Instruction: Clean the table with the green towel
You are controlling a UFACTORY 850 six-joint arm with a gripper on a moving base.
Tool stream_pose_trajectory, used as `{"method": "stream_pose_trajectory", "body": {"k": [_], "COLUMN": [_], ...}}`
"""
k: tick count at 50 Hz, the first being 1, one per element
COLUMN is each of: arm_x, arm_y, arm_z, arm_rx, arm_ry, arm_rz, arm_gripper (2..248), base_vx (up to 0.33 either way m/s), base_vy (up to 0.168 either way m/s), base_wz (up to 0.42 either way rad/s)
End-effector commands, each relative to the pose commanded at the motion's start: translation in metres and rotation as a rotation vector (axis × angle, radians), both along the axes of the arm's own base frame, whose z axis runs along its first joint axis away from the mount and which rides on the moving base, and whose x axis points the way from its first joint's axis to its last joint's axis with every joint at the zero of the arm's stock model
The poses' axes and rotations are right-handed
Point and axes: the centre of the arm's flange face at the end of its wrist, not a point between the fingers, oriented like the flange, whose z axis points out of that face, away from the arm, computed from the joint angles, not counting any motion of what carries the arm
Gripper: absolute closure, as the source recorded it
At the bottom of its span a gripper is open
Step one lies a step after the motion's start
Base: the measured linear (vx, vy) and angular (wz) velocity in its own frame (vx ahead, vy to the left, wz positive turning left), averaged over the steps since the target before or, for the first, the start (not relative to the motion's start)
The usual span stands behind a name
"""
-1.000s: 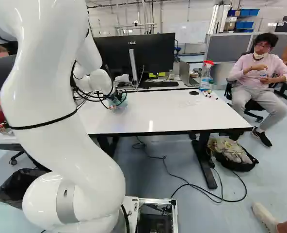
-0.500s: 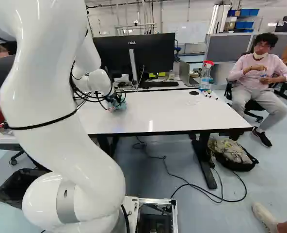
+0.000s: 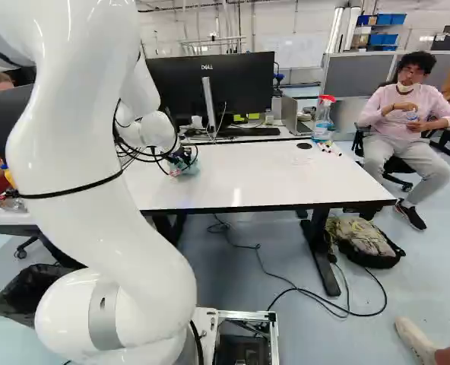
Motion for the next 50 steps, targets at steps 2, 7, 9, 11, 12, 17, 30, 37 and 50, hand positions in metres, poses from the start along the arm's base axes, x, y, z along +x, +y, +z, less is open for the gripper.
{"method": "stream_pose_trajectory", "body": {"k": [2, 7, 9, 11, 12, 17, 30, 37, 50], "arm_x": [-0.0001, -0.0006, -0.0009, -0.0013, -0.0015, -0.0025, -0.0027, -0.0027, 0.0009], "arm_y": [0.0000, -0.0001, -0.0002, -0.0003, -0.0003, -0.0006, -0.0006, -0.0006, -0.0005], "arm_z": [-0.0001, -0.0006, -0.0009, -0.0012, -0.0014, -0.0022, -0.0024, -0.0024, -0.0026], "arm_rx": [0.000, -0.002, -0.003, -0.004, -0.005, -0.008, -0.009, -0.009, -0.009], "arm_ry": [0.001, 0.009, 0.014, 0.019, 0.022, 0.037, 0.040, 0.040, 0.039], "arm_rz": [0.000, 0.000, 0.000, 0.000, 0.000, 0.000, 0.000, 0.000, -0.001], "arm_gripper": [191, 191, 191, 191, 191, 191, 191, 191, 191], "base_vx": [0.000, 0.000, 0.000, 0.000, 0.000, 0.000, 0.000, 0.000, 0.000], "base_vy": [0.000, 0.000, 0.000, 0.000, 0.000, 0.000, 0.000, 0.000, 0.000], "base_wz": [0.000, 0.000, 0.000, 0.000, 0.000, 0.000, 0.000, 0.000, 0.000]}}
